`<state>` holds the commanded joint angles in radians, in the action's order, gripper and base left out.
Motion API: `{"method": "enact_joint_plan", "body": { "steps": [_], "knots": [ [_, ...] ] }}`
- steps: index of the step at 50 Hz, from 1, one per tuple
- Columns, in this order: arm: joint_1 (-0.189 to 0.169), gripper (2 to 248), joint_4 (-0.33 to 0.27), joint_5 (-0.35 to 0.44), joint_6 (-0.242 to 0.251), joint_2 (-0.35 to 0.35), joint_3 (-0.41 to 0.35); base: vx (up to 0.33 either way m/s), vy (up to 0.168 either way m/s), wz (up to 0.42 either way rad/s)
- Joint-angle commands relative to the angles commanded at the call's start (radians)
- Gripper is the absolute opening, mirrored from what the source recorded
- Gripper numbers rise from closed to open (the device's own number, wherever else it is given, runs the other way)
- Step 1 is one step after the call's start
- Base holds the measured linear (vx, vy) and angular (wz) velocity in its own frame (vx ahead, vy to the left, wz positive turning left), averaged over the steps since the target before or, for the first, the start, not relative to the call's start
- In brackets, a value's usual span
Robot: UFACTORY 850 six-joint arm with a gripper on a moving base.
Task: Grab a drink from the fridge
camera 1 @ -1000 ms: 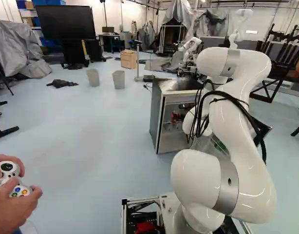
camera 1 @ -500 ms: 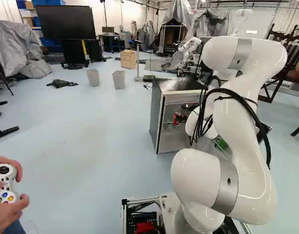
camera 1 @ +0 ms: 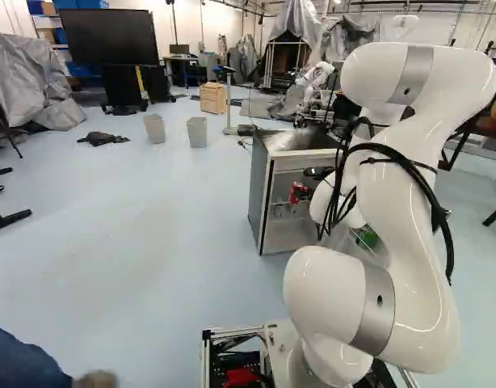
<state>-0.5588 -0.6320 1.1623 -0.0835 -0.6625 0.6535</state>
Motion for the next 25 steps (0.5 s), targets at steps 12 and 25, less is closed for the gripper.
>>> {"method": "enact_joint_plan", "body": {
  "steps": [12, 25],
  "knots": [
    [0.000, 89, -0.016, 0.000, 0.000, 0.041, -0.017, 0.000, 0.000, 0.000],
    [0.000, 89, -0.031, 0.000, 0.000, 0.084, -0.034, 0.000, 0.000, 0.000]
  ]
}}
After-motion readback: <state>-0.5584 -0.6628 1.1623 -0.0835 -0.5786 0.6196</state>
